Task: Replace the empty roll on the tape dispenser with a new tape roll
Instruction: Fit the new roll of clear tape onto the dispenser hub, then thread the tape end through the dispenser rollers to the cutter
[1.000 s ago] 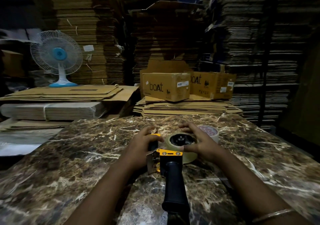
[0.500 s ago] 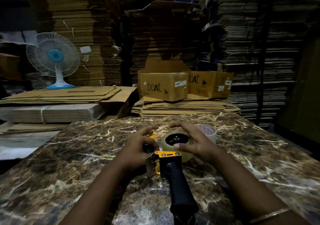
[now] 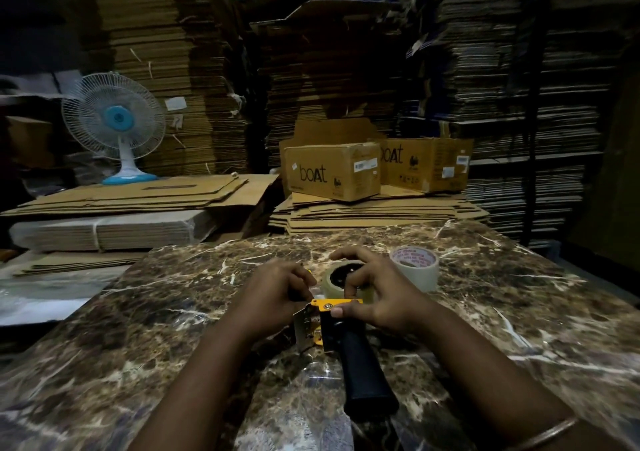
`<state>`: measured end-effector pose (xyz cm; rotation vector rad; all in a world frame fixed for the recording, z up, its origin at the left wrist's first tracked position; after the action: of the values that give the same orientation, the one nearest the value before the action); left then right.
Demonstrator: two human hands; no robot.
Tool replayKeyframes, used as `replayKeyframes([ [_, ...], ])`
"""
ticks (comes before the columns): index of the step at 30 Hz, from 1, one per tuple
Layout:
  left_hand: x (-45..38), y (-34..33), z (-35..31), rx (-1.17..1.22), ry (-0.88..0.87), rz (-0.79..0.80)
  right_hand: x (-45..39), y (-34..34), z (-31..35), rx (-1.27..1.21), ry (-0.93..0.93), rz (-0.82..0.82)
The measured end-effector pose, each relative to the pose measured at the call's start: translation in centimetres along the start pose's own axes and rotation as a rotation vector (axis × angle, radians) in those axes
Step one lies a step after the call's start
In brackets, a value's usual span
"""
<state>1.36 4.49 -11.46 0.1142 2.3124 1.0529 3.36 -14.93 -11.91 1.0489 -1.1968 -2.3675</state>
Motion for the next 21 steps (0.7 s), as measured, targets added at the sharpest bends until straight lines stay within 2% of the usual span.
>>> replayKeyframes([
  [5, 0.3, 0.0, -0.4, -0.042, 0.019, -0.047, -0.1, -0.4, -0.2, -0.004, -0.009, -0.031],
  [11, 3.0, 1.1, 0.7, 0.131, 0.105, -0.174, -0.4, -0.9, -0.7, -0.011, -0.021, -0.069],
  [17, 4.2, 1.9, 1.0, 0.173, 0.180, -0.165, -0.3, -1.0, -0.9, -0.006, -0.033, -0.069],
  [21, 6.0, 3.4, 2.2, 0.386, 0.261, -0.132, -0.3, -1.2, -1.2, -0.037, -0.038, -0.070],
])
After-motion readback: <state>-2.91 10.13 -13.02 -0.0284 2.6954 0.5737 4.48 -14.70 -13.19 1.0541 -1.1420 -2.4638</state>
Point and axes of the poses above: each hand's wrist, its own x-axis away from the middle knuckle, its own y-axis out of the back of the hand, z = x × y, the point moved 4 cm from there along -x, towards the middle knuckle, and after that the axes turned 15 degrees about x, right-handed, at the moved point
